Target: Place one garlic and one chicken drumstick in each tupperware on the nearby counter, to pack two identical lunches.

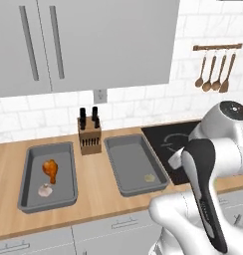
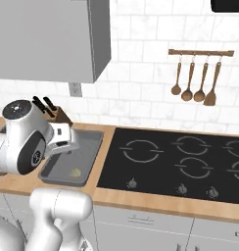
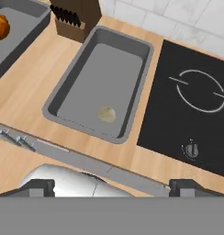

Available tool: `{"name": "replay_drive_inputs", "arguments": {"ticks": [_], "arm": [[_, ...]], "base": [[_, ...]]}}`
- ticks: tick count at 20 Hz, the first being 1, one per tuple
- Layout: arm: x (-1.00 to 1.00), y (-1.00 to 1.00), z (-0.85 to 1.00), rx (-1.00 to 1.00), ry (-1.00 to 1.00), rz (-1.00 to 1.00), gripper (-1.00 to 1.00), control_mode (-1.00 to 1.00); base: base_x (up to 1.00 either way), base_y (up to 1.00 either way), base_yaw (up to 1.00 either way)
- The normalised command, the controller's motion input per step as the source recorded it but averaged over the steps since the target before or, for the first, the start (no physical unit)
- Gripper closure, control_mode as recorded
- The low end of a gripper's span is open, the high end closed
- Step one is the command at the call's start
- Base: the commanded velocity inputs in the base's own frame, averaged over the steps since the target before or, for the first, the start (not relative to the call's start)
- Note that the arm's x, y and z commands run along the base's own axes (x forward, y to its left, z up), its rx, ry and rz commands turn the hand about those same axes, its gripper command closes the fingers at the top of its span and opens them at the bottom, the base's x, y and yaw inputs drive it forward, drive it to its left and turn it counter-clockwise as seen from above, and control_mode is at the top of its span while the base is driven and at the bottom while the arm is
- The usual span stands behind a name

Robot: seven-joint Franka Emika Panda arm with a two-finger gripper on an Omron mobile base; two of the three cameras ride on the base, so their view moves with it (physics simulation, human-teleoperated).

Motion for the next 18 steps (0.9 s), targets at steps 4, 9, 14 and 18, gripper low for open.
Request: {"name": "replay_drive_inputs", "arguments": {"ticks": [4,9,14,18], "arm": [[0.0,0.0,0.0,0.0,0.0,0.0,-1.0,1.0],[0.0,0.0,0.0,0.0,0.0,0.0,-1.0,1.0],[0.0,0.0,0.0,0.0,0.0,0.0,-1.0,1.0],[0.0,0.0,0.0,0.0,0.0,0.0,-1.0,1.0]], "base": [[-1.0,0.04,0.0],[-1.0,0.18,-0.01],[-0.52,0.84,0.0],[-0.1,1.0,0.0]]}}
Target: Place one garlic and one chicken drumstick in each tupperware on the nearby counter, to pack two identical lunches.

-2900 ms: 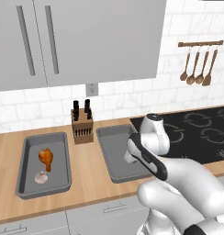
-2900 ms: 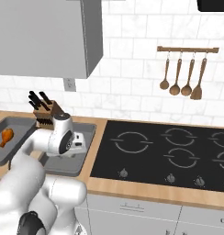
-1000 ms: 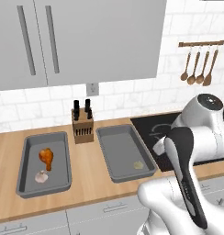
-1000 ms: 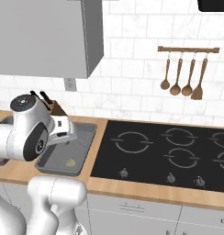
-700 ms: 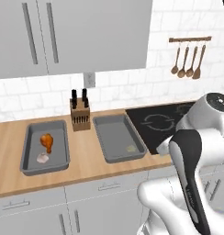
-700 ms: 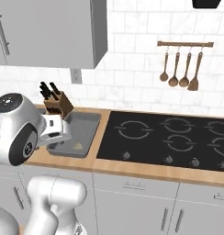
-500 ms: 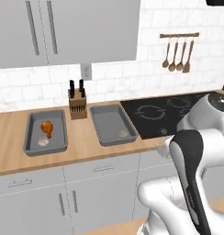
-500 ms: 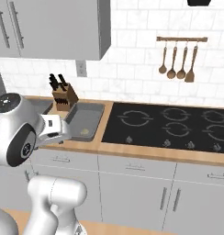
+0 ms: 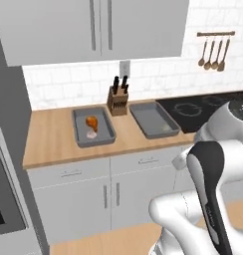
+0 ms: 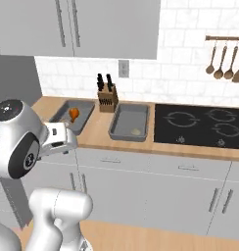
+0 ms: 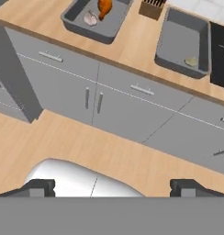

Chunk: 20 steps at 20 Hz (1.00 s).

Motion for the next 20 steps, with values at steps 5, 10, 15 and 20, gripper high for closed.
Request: {"name": "replay_drive_inputs", "arguments": {"ticks": [5,10,15,20], "arm": [[0.0,0.0,0.0,0.0,0.0,0.0,-1.0,1.0],[0.0,0.0,0.0,0.0,0.0,0.0,-1.0,1.0],[0.0,0.0,0.0,0.0,0.0,0.0,-1.0,1.0],[0.0,0.0,0.0,0.0,0.0,0.0,-1.0,1.0]], "base": [[-0.02,1.0,0.0],[-0.45,1.0,0.01],[-0.92,0.8,0.03],[-0.62,1.0,0.01]]}}
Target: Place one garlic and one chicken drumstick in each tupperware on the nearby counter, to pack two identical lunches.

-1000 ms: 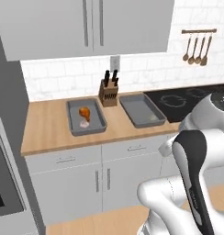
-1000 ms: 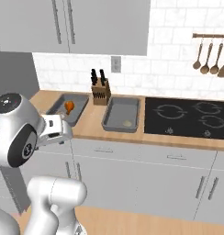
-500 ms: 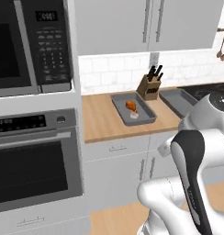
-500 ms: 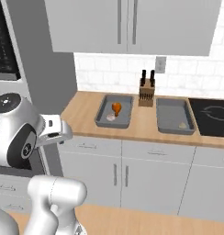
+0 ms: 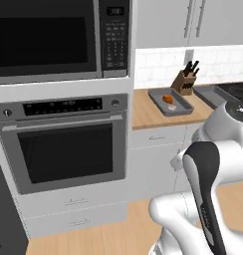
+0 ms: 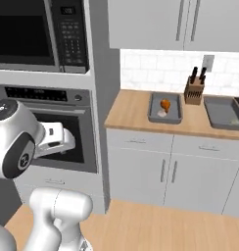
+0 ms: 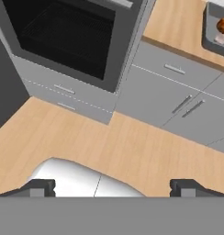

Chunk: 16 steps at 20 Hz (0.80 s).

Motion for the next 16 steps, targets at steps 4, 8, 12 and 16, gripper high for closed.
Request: {"name": "replay_drive_inputs", "arguments": {"ticks": [4,8,12,16], "arm": [[0.0,0.0,0.0,0.0,0.0,0.0,-1.0,1.0],[0.0,0.0,0.0,0.0,0.0,0.0,-1.0,1.0],[0.0,0.0,0.0,0.0,0.0,0.0,-1.0,1.0],[0.0,0.0,0.0,0.0,0.0,0.0,-1.0,1.0]], "base": [[0.0,1.0,0.0],[0.0,1.0,0.0],[-0.3,0.86,0.0],[-1.0,0.11,0.0]]}}
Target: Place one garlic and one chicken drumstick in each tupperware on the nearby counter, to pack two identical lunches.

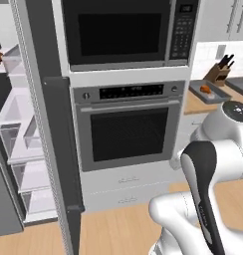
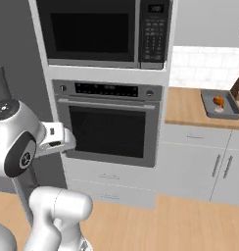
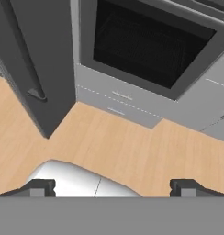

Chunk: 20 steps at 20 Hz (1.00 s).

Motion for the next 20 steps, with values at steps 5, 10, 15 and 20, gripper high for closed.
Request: {"name": "replay_drive_inputs", "arguments": {"ticks": [5,10,15,20], "arm": [[0.0,0.0,0.0,0.0,0.0,0.0,-1.0,1.0],[0.0,0.0,0.0,0.0,0.0,0.0,-1.0,1.0],[0.0,0.0,0.0,0.0,0.0,0.0,-1.0,1.0],[0.0,0.0,0.0,0.0,0.0,0.0,-1.0,1.0]], "base": [[-1.0,0.1,0.0],[-0.48,0.98,0.02],[-0.01,1.0,0.0],[0.0,1.0,-0.04]]}}
